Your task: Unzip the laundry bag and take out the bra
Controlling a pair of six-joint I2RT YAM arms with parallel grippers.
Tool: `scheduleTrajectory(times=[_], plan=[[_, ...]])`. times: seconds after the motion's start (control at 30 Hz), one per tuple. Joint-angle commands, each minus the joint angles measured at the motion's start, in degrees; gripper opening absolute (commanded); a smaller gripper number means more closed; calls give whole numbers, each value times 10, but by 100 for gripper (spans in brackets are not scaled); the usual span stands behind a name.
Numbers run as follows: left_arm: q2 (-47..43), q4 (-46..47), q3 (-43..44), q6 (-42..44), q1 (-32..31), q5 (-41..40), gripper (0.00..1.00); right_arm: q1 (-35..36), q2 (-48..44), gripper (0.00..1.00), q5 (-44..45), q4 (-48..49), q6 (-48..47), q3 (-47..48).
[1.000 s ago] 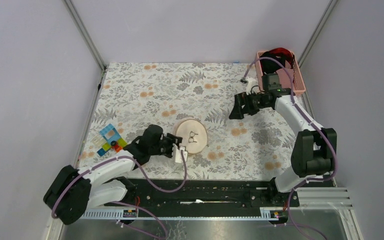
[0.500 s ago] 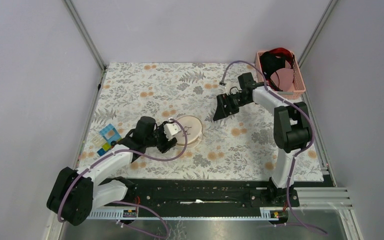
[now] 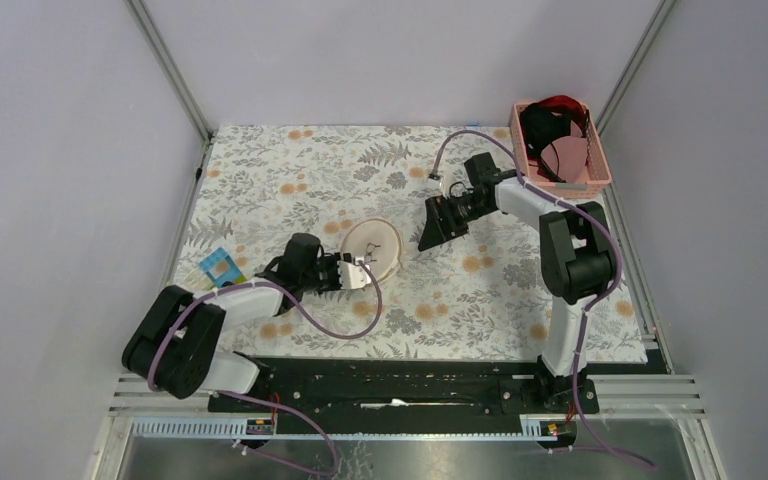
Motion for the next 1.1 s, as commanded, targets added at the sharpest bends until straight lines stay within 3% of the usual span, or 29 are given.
scheduleTrajectory(times=[0.0,0.17,0.3,0.4,0.43,0.57,0.67,0.8,0.9,1.07], plan=[[49,56,40,155,37,27,37,3,-50,87,-21,-13,-4,-13],[55,25,84,117,116,26,51,2,-74,88,-34,-15,1,-20],[5,-12,81,94,158,47,62,2,-95,88,-31,3,7,-37],[-71,-71,59,108,160,90,93,2,-115,89,-19,29,9,-55],[-95,-85,49,110,159,103,98,2,-122,89,-15,38,10,-61],[-168,-98,12,77,153,120,99,2,-137,90,-6,61,19,-70],[-178,-85,-6,49,114,99,99,2,-140,90,6,73,27,-67],[-141,11,-6,-54,13,-9,94,1,-145,90,27,88,35,-65],[-77,81,15,-126,-74,-145,89,-7,-143,90,30,97,56,-65],[58,187,56,-151,-160,-353,91,-29,-150,90,41,121,85,-76]])
